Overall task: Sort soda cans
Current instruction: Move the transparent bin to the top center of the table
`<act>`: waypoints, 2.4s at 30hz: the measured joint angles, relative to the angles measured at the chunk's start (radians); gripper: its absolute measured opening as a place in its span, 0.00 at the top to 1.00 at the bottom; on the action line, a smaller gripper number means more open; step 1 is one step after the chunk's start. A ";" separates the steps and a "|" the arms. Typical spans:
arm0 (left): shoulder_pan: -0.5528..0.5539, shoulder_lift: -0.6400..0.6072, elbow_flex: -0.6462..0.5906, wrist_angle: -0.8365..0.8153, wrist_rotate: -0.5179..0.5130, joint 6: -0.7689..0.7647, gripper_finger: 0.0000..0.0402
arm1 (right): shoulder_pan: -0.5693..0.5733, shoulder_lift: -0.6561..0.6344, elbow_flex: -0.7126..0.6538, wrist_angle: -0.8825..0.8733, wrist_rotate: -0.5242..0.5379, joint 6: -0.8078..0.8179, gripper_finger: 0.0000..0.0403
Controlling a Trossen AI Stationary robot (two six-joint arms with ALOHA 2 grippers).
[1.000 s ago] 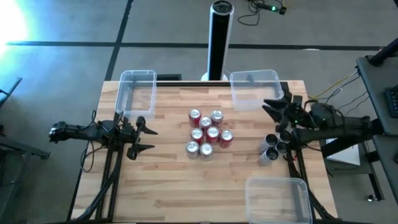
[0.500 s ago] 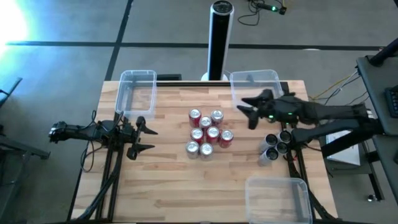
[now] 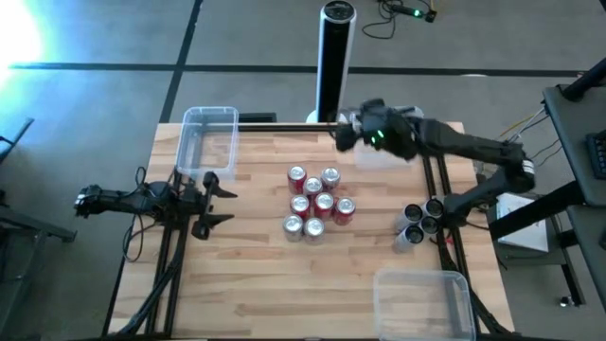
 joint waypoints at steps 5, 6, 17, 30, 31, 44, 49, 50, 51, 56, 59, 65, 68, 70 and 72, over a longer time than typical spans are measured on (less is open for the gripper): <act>0.000 0.000 0.000 0.144 0.000 -0.068 0.35 | -0.150 0.100 0.107 -0.139 -0.155 0.089 0.26; 0.000 0.000 0.000 0.168 0.000 -0.093 0.35 | -0.178 0.115 0.114 -0.156 -0.190 0.098 0.26; 0.000 0.000 0.000 0.438 -0.126 -0.258 0.35 | -0.310 0.274 0.123 -0.305 -0.293 0.116 0.30; 0.000 0.000 0.000 0.446 -0.809 -0.146 0.35 | -0.377 0.509 0.178 -0.386 -0.394 0.047 0.32; 0.000 0.000 0.000 0.435 -0.797 -0.146 0.35 | -0.377 0.517 0.179 -0.390 -0.396 0.040 0.34; -0.001 0.030 -0.002 0.182 -0.686 -0.312 0.35 | -0.373 0.543 0.177 -0.398 -0.395 0.011 0.79; -0.001 0.067 -0.002 0.178 -0.686 -0.315 0.35 | -0.361 0.504 0.176 -0.418 -0.396 0.022 0.93; -0.001 0.076 -0.002 0.175 -0.686 -0.315 0.35 | -0.356 0.493 0.176 -0.424 -0.397 0.026 0.95; -0.001 0.085 -0.001 0.170 -0.685 -0.315 0.35 | -0.351 0.481 0.176 -0.436 -0.398 0.027 0.96; -0.001 0.138 -0.002 0.165 -0.658 -0.316 0.35 | -0.299 0.413 0.176 -0.463 -0.400 0.025 0.95; -0.001 0.171 -0.002 0.166 -0.658 -0.316 0.35 | -0.245 0.370 0.176 -0.451 -0.398 0.000 0.96; 0.000 0.223 -0.001 0.169 -0.658 -0.316 0.35 | -0.153 0.322 0.176 -0.360 -0.340 -0.204 0.96; 0.000 0.238 -0.002 0.173 -0.664 -0.316 0.35 | -0.142 0.327 0.177 -0.277 -0.335 -0.362 0.96; 0.000 0.245 -0.002 0.194 -0.672 -0.320 0.35 | -0.141 0.345 0.177 -0.211 -0.353 -0.486 0.96; 0.000 0.251 -0.001 0.224 -0.679 -0.320 0.35 | -0.141 0.371 0.177 -0.163 -0.389 -0.618 0.96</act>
